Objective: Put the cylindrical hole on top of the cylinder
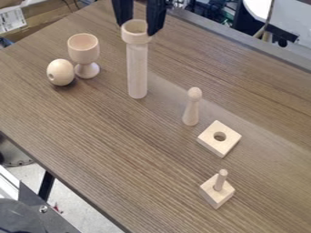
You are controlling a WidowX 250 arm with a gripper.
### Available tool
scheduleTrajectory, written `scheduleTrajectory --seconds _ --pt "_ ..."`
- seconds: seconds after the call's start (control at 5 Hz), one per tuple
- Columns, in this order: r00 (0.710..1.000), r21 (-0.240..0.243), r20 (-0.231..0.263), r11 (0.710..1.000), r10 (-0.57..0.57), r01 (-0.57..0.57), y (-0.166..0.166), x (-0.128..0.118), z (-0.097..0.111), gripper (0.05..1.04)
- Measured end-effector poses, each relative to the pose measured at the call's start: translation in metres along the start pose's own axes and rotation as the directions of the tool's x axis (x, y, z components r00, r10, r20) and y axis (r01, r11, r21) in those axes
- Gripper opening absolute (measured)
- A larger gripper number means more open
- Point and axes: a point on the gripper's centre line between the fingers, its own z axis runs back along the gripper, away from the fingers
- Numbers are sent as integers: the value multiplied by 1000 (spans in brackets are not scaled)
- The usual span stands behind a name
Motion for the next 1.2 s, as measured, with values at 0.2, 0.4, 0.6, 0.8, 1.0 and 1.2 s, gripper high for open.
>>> scheduleTrajectory --seconds 0.2,0.4,0.6,0.8,1.0,1.2 --pt "1000 -5 -1 1000 0 0 0 0 0 751" --pt "1000 -9 -9 1000 -7 7 -2 -2 -1 751" --pt "1000 -11 -15 1000 -6 6 -3 -3 -2 750" --pt "1000 -13 -26 1000 -4 4 -3 -6 -5 750" --pt "999 -14 -33 1000 -4 3 -3 -7 -7 751" --pt "999 -13 -32 1000 -3 2 -3 -7 -6 750"
